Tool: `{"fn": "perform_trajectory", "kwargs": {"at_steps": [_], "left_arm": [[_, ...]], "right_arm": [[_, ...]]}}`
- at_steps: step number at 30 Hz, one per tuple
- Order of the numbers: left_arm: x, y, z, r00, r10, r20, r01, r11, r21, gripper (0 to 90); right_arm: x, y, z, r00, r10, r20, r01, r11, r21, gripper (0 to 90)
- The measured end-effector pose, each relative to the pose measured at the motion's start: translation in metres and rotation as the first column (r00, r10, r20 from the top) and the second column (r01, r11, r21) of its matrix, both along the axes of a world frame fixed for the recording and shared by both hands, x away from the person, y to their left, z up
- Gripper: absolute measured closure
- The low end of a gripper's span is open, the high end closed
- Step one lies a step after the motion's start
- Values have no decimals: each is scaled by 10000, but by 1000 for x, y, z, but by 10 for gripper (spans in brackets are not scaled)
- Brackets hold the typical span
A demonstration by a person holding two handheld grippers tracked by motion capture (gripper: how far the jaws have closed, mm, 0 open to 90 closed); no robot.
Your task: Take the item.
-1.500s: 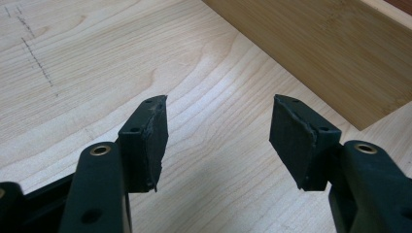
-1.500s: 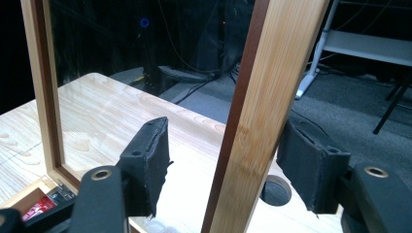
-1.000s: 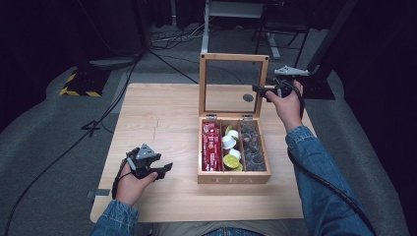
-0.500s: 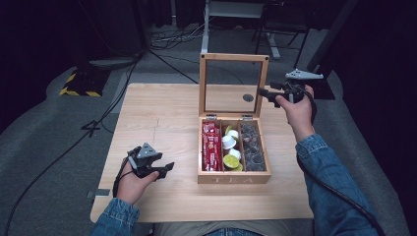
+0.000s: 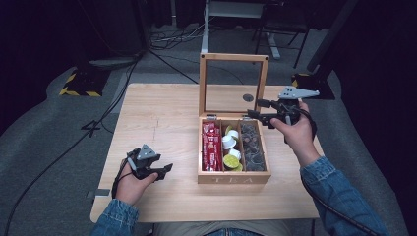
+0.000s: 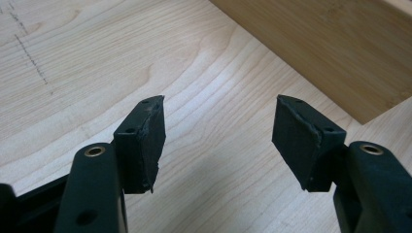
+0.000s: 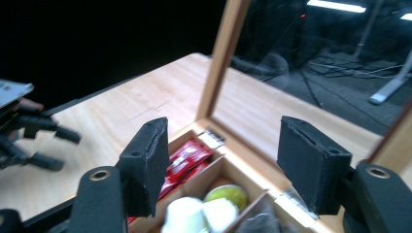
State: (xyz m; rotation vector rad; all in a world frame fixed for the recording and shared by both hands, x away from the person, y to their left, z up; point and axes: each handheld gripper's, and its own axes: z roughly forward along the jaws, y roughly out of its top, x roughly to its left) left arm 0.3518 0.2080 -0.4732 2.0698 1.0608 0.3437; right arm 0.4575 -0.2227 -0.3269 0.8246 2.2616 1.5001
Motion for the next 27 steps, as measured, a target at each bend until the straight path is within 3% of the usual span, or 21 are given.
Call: {"fn": "perform_trajectory", "kwargs": {"at_steps": [12, 19, 25, 27], "left_arm": [[-2, 7, -10, 9992, 188, -359, -175, 9992, 367, 355], [-1, 10, -17, 9986, 304, -434, -283, 9985, 465, 337], [1, 10, -20, 9988, 242, -416, -214, 9975, 676, 324], [1, 10, -21, 9988, 253, -415, -220, 9967, 779, 321]], "right_arm": [[-18, 23, -18, 9941, 882, -636, -907, 9952, -370, 385], [-26, 44, -29, 9912, 830, -1027, -885, 9948, -502, 246], [-30, 55, -36, 9931, 705, -935, -777, 9941, -758, 254], [-30, 61, -41, 9899, 869, -1123, -981, 9903, -983, 321]]}}
